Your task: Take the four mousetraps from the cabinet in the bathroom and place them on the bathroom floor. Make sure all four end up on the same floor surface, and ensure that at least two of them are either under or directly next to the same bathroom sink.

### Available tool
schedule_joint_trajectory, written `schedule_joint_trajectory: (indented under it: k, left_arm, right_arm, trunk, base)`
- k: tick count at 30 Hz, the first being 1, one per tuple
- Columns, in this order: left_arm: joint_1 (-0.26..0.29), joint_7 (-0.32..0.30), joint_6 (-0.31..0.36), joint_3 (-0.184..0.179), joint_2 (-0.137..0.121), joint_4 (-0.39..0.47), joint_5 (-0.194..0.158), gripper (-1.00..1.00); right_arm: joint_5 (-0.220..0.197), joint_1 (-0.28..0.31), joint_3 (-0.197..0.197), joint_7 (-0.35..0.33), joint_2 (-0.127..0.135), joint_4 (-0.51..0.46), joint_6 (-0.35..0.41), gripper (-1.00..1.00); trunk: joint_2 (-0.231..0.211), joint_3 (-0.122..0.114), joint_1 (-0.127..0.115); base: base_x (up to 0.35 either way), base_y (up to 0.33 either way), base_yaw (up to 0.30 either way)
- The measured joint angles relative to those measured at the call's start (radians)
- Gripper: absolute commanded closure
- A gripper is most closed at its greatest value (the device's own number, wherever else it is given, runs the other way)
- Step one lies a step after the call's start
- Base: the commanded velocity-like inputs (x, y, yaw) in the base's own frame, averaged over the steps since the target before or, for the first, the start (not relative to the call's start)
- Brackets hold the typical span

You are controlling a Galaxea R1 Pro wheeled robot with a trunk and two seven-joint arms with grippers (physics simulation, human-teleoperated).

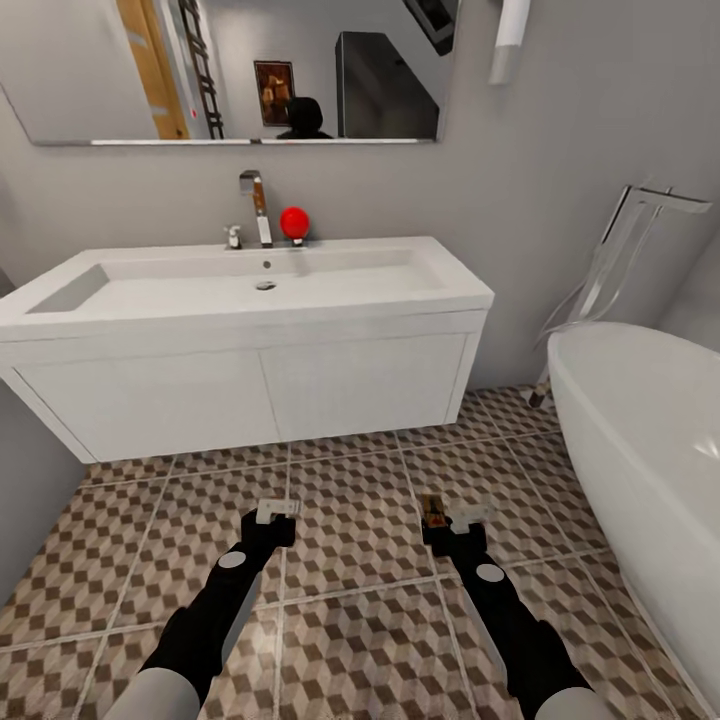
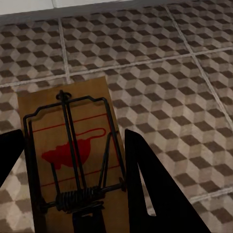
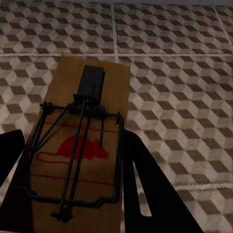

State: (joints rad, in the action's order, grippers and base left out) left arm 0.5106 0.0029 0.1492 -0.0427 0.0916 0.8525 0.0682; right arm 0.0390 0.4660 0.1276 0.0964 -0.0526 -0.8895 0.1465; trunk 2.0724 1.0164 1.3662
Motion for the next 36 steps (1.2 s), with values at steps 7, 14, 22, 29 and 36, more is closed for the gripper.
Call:
schedule_joint_trajectory:
  k: [7,14,22,29,36]
  left_arm:
    - [0.0,0.0,0.0,0.0,0.0,0.0,0.0,1.0]
    - [0.0,0.0,0.0,0.0,0.0,0.001,0.0,1.0]
    - [0.0,0.0,0.0,-0.006,0.002,0.0,0.0,1.0]
    - [0.0,0.0,0.0,-0.021,0.002,0.001,0.0,1.0]
    - [0.0,0.0,-0.001,-0.024,0.002,0.009,0.001,1.0]
  right_arm:
    - [0.0,0.0,0.001,0.0,0.0,-0.001,0.0,1.0]
    - [0.0,0.0,0.001,0.001,-0.001,-0.018,0.0,1.0]
    - [0.0,0.0,0.002,0.003,-0.011,-0.08,0.003,1.0]
    - [0.0,0.0,0.014,0.003,-0.014,-0.131,0.007,1.0]
    - [0.0,0.0,0.061,0.003,-0.014,-0.143,0.009,1.0]
  trunk:
    - [0.049,0.033,0.027]
    - [0.098,0.066,0.054]
    - [0.154,0.104,0.084]
    - [0.203,0.137,0.111]
    - [0.252,0.17,0.138]
  base:
    - [0.0,0.0,0.0]
    - [0.0,0.0,0.0]
    - [0.0,0.0,0.0]
    - [0.0,0.0,0.0]
    - [0.0,0.0,0.0]
